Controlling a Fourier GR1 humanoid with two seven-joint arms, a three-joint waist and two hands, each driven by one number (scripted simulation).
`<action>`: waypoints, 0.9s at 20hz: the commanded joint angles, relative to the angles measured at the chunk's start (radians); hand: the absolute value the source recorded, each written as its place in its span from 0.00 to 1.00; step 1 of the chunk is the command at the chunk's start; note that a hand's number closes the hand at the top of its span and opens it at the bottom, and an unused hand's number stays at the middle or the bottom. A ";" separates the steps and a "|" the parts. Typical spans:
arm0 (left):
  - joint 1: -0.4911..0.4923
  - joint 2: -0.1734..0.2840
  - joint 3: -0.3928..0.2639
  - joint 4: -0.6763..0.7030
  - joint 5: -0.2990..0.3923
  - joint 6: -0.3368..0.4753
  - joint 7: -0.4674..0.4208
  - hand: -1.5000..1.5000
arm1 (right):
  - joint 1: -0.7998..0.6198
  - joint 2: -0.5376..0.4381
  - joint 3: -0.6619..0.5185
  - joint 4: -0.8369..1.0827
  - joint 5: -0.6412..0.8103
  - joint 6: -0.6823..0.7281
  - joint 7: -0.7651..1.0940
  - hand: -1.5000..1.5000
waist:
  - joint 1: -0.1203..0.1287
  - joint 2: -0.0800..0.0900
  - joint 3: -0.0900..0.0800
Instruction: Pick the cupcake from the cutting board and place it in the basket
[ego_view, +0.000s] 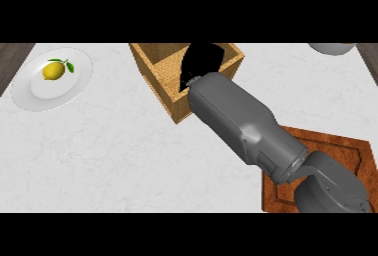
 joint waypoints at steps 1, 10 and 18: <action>-0.284 -0.070 0.034 -0.190 0.044 0.003 -0.077 0.50 | -0.019 0.002 -0.015 -0.012 -0.008 -0.053 0.030 0.00 | -0.037 -0.010 -0.002; -0.253 -0.078 0.041 -0.170 0.049 0.002 -0.078 0.50 | -0.087 0.002 -0.112 -0.059 -0.024 -0.304 0.040 0.00 | -0.071 -0.028 0.000; -0.208 -0.078 0.079 -0.171 0.071 0.018 -0.086 0.50 | -0.092 0.002 -0.225 -0.069 -0.055 -0.502 0.064 0.00 | -0.128 -0.051 0.004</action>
